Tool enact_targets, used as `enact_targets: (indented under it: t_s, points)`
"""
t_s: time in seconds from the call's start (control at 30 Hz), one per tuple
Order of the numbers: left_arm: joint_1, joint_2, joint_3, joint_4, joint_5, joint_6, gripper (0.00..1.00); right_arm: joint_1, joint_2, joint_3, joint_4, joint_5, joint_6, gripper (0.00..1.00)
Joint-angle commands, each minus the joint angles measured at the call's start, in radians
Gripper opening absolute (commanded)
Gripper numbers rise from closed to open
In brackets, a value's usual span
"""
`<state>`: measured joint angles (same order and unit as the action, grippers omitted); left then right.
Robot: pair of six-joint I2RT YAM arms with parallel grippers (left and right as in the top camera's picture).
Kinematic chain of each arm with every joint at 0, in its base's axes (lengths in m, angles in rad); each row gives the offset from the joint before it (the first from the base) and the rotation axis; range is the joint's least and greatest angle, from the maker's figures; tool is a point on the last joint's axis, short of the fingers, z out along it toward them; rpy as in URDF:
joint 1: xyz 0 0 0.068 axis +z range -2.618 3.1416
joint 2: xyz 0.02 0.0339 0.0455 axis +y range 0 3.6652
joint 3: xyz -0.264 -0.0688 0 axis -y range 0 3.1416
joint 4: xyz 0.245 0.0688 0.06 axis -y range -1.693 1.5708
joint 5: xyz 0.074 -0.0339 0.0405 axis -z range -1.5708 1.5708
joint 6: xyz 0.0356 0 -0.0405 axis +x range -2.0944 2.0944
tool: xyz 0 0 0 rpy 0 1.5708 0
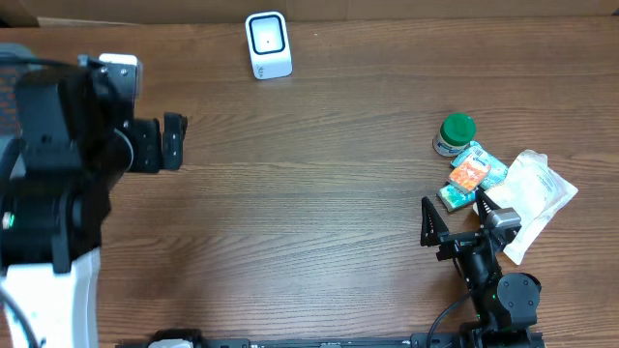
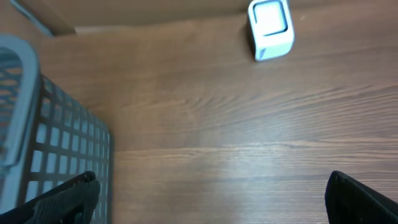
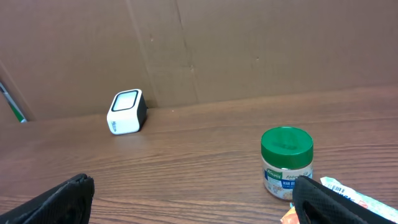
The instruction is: Scan the item barcode
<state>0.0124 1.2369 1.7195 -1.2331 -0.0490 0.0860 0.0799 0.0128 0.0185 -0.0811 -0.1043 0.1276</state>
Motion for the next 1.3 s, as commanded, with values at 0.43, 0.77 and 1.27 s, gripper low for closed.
enact_targets:
  t_s: [0.43,0.77,1.27]
  points:
    - [-0.008,-0.277,-0.044,-0.033,-0.009,0.037,1.0,0.005,-0.01,-0.011,0.005,0.007,0.002,1.0]
    - [-0.024,-0.553,-0.542,0.432,0.111,0.03,0.99,0.005,-0.01,-0.011,0.005,0.007,0.002,1.0]
    - [-0.024,-1.063,-1.472,1.217,0.188,0.027,0.99,0.005,-0.01,-0.011,0.005,0.007,0.002,1.0]
